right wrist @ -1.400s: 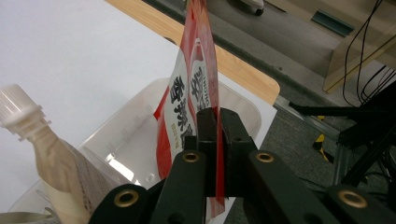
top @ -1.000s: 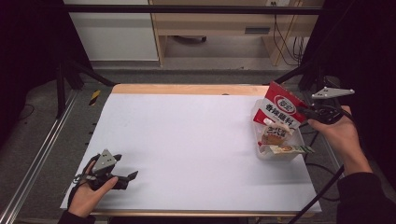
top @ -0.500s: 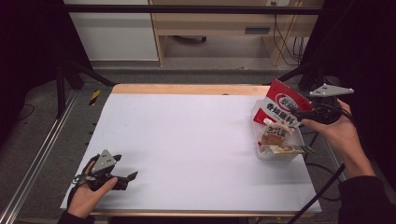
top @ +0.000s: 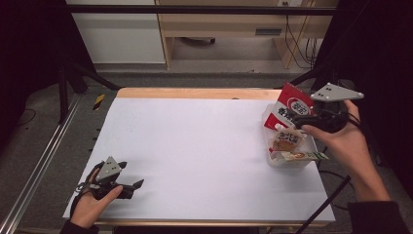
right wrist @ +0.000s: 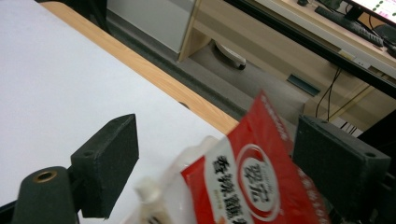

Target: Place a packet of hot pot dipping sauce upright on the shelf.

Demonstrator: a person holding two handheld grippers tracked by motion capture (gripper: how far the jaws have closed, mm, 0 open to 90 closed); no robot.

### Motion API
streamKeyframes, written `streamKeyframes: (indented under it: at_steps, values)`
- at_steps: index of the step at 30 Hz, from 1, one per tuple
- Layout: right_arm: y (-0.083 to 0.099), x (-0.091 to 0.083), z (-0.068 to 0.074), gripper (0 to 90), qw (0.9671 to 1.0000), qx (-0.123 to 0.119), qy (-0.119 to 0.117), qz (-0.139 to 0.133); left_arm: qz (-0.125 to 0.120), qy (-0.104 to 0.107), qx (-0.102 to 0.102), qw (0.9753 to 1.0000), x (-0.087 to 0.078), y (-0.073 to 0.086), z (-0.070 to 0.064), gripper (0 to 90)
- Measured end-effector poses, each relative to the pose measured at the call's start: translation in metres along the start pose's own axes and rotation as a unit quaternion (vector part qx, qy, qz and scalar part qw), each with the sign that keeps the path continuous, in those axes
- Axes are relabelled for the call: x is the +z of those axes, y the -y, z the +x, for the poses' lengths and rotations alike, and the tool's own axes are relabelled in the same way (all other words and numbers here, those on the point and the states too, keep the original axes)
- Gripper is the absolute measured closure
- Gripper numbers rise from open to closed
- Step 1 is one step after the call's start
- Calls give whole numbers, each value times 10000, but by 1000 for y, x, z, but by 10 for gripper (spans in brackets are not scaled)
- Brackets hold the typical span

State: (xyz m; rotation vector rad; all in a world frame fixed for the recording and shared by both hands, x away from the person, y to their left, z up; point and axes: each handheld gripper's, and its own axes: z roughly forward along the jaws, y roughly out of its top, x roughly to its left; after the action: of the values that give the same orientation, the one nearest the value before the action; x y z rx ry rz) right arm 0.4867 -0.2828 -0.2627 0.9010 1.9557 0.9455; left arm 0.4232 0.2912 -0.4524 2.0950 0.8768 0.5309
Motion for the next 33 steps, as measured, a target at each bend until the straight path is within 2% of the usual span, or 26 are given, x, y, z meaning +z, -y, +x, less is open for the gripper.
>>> streamKeyframes:
  at_steps: [1, 3, 4, 5, 7, 8, 9, 11, 12, 15, 16, 20, 21, 22, 23, 24, 25, 27, 28, 33]
  values:
    - [-6, -3, 14, 152, 10000, -21, -47, -17, -5, -2, -10, 10000, 0, 0, 0, 93]
    - [-7, -3, 20, 149, 10000, -12, -62, -39, -7, -7, -10, 10000, -1, 0, 1, 93]
    - [-9, -3, 26, 147, 9999, 1, -96, -45, -7, -9, -11, 10000, -1, 0, 0, 93]
    - [-12, -2, 40, 142, 9998, 32, -186, 8, -13, -14, -12, 10000, -1, 0, 0, 92]
    - [-14, -1, 50, 135, 9997, -20, -238, 42, -19, -21, -19, 10000, -1, 0, 0, 89]
    - [-14, -1, 50, 135, 9997, -20, -238, 42, -19, -21, -19, 10000, -1, 0, 0, 88]
    - [-15, 1, 61, 128, 9995, -26, -319, 71, -23, -37, -29, 10000, -2, 0, 1, 86]
    - [-15, 2, 65, 127, 9994, -26, -341, 76, -24, -40, -34, 10000, -2, 0, 1, 85]
    - [-15, 4, 75, 127, 9991, -59, -417, 57, -23, -48, -37, 10000, -2, 0, 2, 83]
    - [-15, 6, 83, 123, 9987, -74, -489, 74, -40, -47, -44, 10000, -3, 0, 2, 81]
    - [-13, 8, 93, 121, 9983, -89, -570, 91, -49, -44, -45, 10000, -3, 0, 2, 80]
    - [-9, 11, 106, 118, 9975, -107, -684, 113, -47, -51, -53, 10000, -3, 0, 2, 79]
    - [-6, 13, 116, 117, 9968, -122, -778, 120, -48, -56, -56, 10000, -3, 0, 2, 77]
    - [-6, 13, 116, 117, 9968, -122, -778, 120, -48, -56, -56, 10000, -3, 0, 2, 76]
    - [-3, 15, 124, 117, 9964, -123, -836, 119, -41, -63, -53, 10000, -3, 0, 2, 75]
    - [-3, 15, 124, 117, 9964, -123, -836, 119, -41, -63, -53, 10000, -3, 0, 2, 75]
    - [1, 17, 133, 114, 9957, -91, -907, 140, -43, -68, -51, 10000, -3, 0, 3, 75]
    - [3, 17, 136, 113, 9957, -84, -910, 139, -55, -66, -58, 9999, -3, 0, 3, 74]
    - [9, 20, 144, 110, 9952, -56, -970, 113, -59, -64, -60, 9999, -3, 0, 3, 74]
    - [19, 26, 157, 108, 9947, 19, -1024, 128, -63, -70, -61, 9999, -4, 0, 3, 71]
